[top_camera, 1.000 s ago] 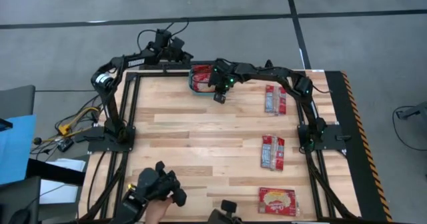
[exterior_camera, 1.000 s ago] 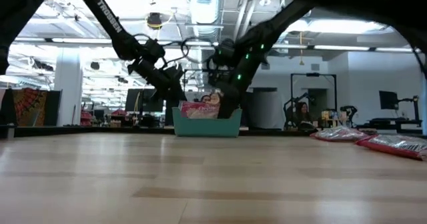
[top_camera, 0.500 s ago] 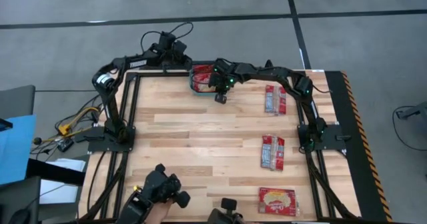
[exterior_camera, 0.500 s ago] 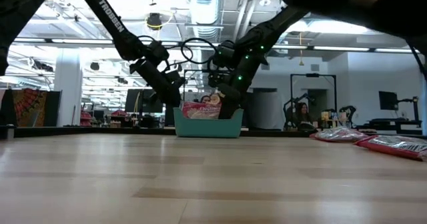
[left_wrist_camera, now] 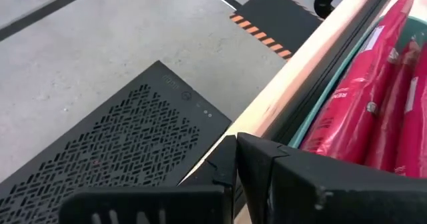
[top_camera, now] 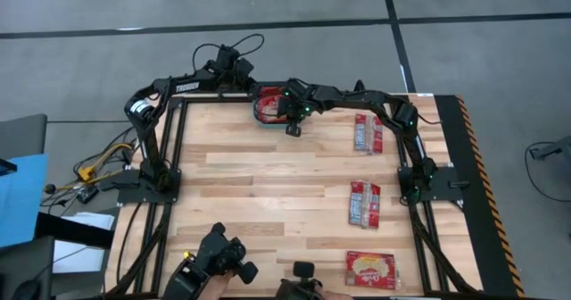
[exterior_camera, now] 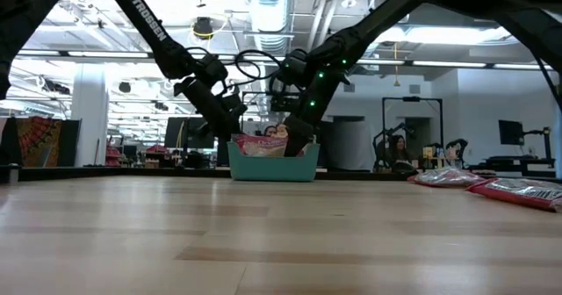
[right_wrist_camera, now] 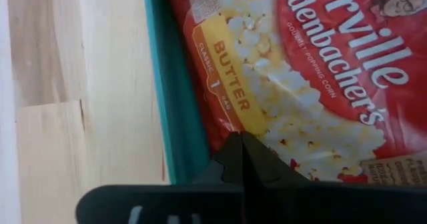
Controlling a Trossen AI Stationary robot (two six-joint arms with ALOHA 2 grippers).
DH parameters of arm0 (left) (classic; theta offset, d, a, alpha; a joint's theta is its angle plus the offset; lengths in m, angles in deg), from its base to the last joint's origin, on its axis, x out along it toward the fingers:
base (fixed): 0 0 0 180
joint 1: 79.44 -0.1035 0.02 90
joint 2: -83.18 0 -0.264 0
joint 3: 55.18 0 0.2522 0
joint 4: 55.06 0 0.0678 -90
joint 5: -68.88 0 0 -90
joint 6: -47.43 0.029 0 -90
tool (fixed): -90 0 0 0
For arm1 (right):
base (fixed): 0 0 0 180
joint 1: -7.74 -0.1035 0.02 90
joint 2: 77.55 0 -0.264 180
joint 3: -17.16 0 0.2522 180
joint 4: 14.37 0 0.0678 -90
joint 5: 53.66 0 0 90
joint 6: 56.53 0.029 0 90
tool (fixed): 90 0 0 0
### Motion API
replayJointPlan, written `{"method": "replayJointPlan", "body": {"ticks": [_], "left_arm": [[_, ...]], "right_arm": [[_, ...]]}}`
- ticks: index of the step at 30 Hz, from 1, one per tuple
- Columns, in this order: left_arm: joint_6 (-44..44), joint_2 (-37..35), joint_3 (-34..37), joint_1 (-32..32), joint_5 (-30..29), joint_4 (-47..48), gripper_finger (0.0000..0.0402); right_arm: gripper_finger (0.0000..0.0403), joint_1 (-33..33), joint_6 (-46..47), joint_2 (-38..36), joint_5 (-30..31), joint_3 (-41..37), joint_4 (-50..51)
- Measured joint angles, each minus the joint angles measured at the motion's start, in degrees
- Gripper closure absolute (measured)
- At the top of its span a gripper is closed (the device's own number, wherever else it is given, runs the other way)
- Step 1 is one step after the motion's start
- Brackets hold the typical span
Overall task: Sort popcorn bags into baskets
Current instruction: Put the red popcorn bag into the green basket
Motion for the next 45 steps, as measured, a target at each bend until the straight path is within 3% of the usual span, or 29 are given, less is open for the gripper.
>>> {"method": "replayJointPlan", "body": {"ticks": [12,18,24,28,34,39,45], "left_arm": [[-0.3,-0.2,-0.1,0.0,-0.4,0.6,0.0401],[1.4,-4.2,-2.0,0.0,-0.4,5.8,0.0401],[2.4,-12.7,-1.7,0.9,-2.0,10.2,0.0401],[2.6,-18.3,1.2,4.0,-2.0,13.0,0.0401],[1.1,-25.8,10.9,12.6,-2.0,10.7,0.0401],[-0.9,-31.4,20.6,21.5,-2.0,5.3,0.0402],[-3.3,-34.0,27.9,30.8,-5.4,-5.9,0.0401]], "right_arm": [[0.0385,-2.0,3.6,-0.2,0.4,0.1,5.5],[0.0318,-2.3,6.2,-4.7,0.2,0.0,3.7],[0.0255,-1.6,10.1,-12.8,-0.2,-0.6,6.3],[0.0247,-1.2,13.1,-20.1,-0.1,-8.2,3.7],[0.0268,-1.7,21.1,-33.3,0.7,-28.8,-3.4],[0.028,-3.5,27.0,-41.4,8.3,-41.4,-0.2],[0.0268,-5.1,33.1,-44.4,13.8,-48.6,3.3]]}}
